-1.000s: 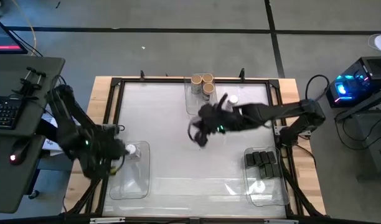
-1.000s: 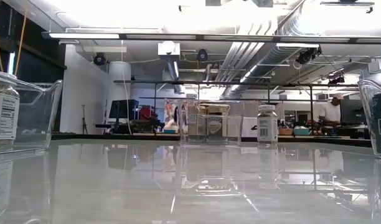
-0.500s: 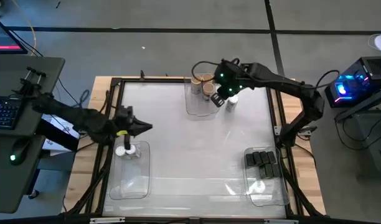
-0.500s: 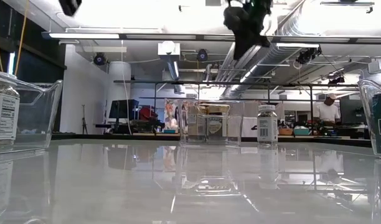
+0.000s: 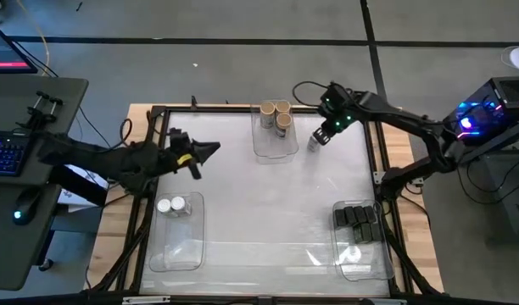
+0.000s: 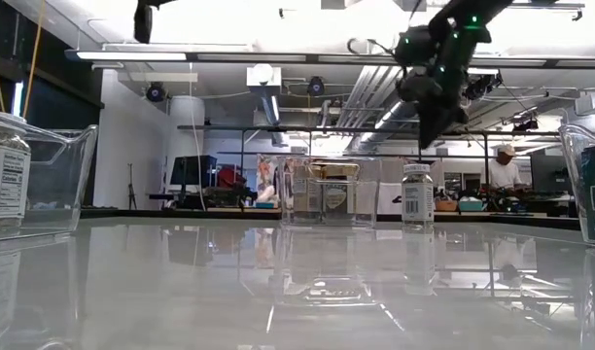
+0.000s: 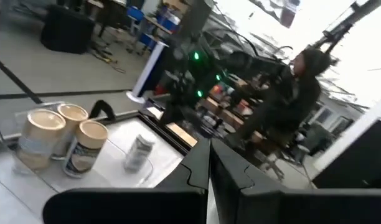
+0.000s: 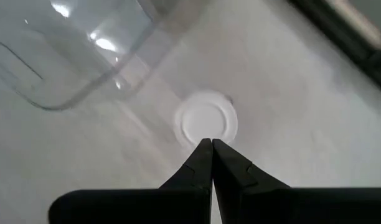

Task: Sort spices by type
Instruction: Put the white spice bottle into the left transparent bin

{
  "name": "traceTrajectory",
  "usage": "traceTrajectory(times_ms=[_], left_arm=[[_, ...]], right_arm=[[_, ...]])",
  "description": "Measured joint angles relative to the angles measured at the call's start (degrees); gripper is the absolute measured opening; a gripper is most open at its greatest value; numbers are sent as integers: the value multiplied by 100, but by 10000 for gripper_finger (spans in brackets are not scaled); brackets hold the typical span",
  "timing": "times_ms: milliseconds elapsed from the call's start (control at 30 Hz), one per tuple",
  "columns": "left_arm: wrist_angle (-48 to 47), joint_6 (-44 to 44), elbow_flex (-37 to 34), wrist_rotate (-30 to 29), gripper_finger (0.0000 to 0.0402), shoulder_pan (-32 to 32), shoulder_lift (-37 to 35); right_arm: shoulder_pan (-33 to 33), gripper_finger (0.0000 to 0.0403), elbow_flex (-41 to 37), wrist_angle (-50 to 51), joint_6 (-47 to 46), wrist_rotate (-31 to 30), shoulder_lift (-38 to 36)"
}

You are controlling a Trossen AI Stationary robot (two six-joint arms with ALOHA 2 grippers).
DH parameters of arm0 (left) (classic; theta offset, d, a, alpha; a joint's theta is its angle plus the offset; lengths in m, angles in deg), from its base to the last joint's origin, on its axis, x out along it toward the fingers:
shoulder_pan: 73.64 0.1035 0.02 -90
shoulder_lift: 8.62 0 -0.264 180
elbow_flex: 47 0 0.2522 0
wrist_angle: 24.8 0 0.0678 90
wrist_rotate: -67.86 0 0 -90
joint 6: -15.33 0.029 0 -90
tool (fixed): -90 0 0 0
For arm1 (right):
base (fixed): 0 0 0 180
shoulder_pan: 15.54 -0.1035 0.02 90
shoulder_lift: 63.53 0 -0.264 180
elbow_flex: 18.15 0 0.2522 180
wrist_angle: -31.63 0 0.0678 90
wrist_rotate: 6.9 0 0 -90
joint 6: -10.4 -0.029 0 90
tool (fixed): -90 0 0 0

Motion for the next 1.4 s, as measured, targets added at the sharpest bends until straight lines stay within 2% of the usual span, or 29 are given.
traceTrajectory(times_ms=[233, 400, 500, 733, 1267, 1400], left_arm=[[-22, 438, 270, 477, 0, 638, 437], [-12, 442, 340, 828, 0, 868, 532], [-23, 452, 345, 883, 0, 897, 525], [-23, 578, 345, 889, 0, 897, 511], [-45, 602, 345, 896, 0, 897, 490], [-43, 602, 345, 1126, 0, 895, 490]], right_arm=[[22, 0, -242, -396, -210, 312, 12], [-21, 0, -242, -655, -400, 81, 22], [-12, 0, -247, -640, -510, -79, 22], [-19, 0, -247, -624, -857, 49, 167], [-30, 0, -256, -470, -993, -206, 375], [-79, 0, -275, -493, -1056, -186, 454]])
